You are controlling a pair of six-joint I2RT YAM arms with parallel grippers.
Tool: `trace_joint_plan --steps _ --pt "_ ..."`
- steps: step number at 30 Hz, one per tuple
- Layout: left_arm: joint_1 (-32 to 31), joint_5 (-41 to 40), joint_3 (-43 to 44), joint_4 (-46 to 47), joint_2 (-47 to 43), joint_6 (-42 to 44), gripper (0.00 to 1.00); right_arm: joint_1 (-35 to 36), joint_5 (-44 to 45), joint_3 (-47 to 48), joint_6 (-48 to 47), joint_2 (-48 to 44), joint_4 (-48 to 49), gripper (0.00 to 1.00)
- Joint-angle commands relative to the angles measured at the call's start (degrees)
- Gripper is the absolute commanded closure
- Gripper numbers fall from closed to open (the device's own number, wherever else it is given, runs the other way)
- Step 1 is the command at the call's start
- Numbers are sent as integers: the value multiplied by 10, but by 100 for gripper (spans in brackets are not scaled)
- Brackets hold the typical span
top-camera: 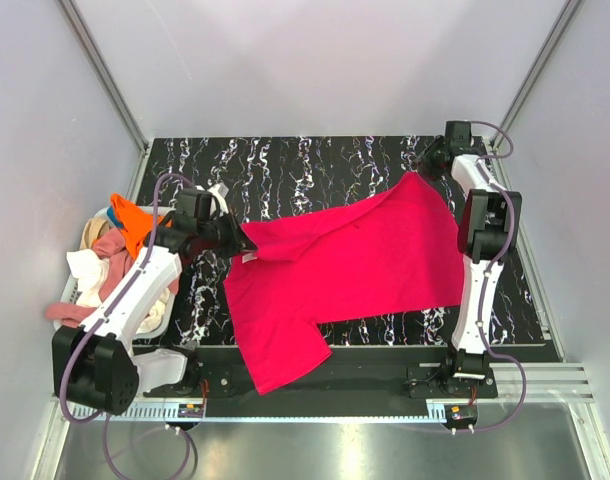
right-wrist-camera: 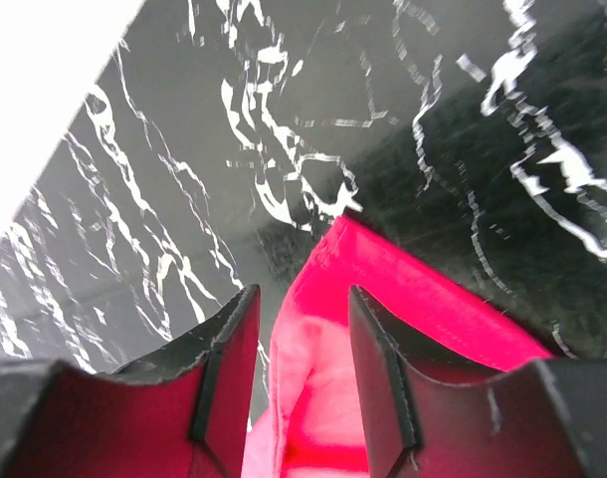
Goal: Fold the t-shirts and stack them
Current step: Fold the tshirt
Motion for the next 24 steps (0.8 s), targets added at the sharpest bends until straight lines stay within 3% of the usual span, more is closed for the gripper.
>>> trace_joint_plan --steps 1,10,24 --pt "-6 18 -13 23 -30 0 100 14 25 17 -39 -19 -8 51" --pt "-10 30 -35 22 -50 -2 100 32 61 88 -111 5 -89 50" --pt "-11 28 -41 18 -60 0 100 59 57 234 -144 99 -207 49"
